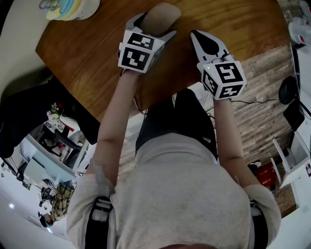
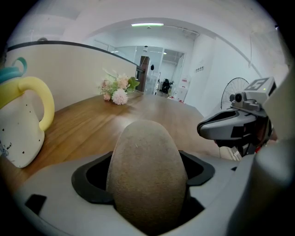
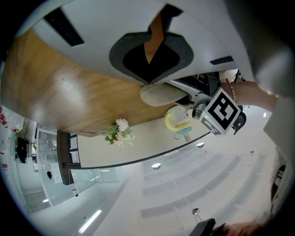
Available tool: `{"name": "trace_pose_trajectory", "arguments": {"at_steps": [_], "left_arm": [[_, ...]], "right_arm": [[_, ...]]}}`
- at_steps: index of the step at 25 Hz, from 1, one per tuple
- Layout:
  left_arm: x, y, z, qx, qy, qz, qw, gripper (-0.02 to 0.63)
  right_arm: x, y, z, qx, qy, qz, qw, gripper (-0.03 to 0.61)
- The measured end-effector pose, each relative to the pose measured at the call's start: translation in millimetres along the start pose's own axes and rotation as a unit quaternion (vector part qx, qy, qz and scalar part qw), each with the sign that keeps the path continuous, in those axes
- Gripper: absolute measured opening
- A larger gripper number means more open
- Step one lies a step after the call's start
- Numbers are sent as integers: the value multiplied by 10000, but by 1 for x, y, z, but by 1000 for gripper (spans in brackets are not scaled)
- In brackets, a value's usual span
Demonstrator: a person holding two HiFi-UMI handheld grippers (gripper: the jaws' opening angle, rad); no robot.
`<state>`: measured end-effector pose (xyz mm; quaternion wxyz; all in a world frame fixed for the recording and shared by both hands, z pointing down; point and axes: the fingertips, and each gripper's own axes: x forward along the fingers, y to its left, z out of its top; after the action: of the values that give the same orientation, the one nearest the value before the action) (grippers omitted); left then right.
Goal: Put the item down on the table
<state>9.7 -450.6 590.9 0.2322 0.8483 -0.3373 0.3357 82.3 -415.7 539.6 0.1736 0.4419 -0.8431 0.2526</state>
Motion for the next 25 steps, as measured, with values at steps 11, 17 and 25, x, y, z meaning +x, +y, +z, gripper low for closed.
{"name": "trace_pose_trajectory", "arguments": {"at_steps": [11,17,25], "left_arm": [[-15,-10,15,-52,-346,52,9994,520],[-46,-21,34,-195,-746,110,9970,488],[-96,-44,60,-237,-1243,148,9919,431]], "right_arm": [[-16,3,5,-29,-146,-60,9999,11],[-29,14,25,-228,-357,-20,9991,11],[-53,37,63,-551,-754,91,9956,11]]}}
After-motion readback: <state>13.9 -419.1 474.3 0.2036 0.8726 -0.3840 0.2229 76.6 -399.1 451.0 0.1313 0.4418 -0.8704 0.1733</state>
